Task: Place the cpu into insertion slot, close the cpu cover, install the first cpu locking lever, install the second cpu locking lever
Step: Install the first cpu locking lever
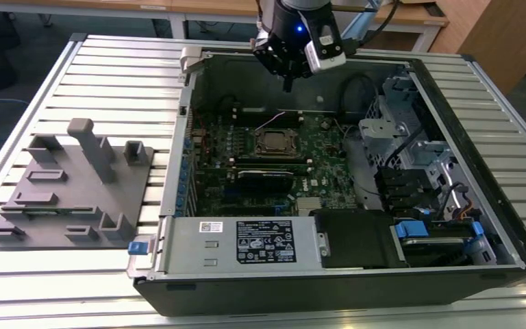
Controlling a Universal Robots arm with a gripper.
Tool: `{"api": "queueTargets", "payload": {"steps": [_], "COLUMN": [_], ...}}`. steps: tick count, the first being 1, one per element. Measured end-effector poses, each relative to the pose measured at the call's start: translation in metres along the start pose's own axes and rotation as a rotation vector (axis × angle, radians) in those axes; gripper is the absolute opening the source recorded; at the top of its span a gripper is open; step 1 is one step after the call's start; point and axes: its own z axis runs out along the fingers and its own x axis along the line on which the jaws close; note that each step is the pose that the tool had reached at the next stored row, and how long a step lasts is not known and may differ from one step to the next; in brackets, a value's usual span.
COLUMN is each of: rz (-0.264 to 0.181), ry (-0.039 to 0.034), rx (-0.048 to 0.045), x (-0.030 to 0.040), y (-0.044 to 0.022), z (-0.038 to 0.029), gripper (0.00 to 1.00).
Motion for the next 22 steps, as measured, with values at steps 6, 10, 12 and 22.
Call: {"api": "queueTargets", "payload": {"steps": [6, 10, 12, 22], "rz": [0.000, 0.000, -0.001, -0.009], "ry": [0.0001, -0.0006, -0.0030, -0.0244], "rx": [0.0004, -0.0008, -0.0035, -0.0114], "x": [0.0010, 0.0018, 0.0042, 0.0060], "y": [-0.0012, -0.0014, -0.0021, -0.0028], "z": [0.0055, 0.0062, 0.0075, 0.0097], "gripper": [0.10, 0.10, 0.10, 0.10]}}
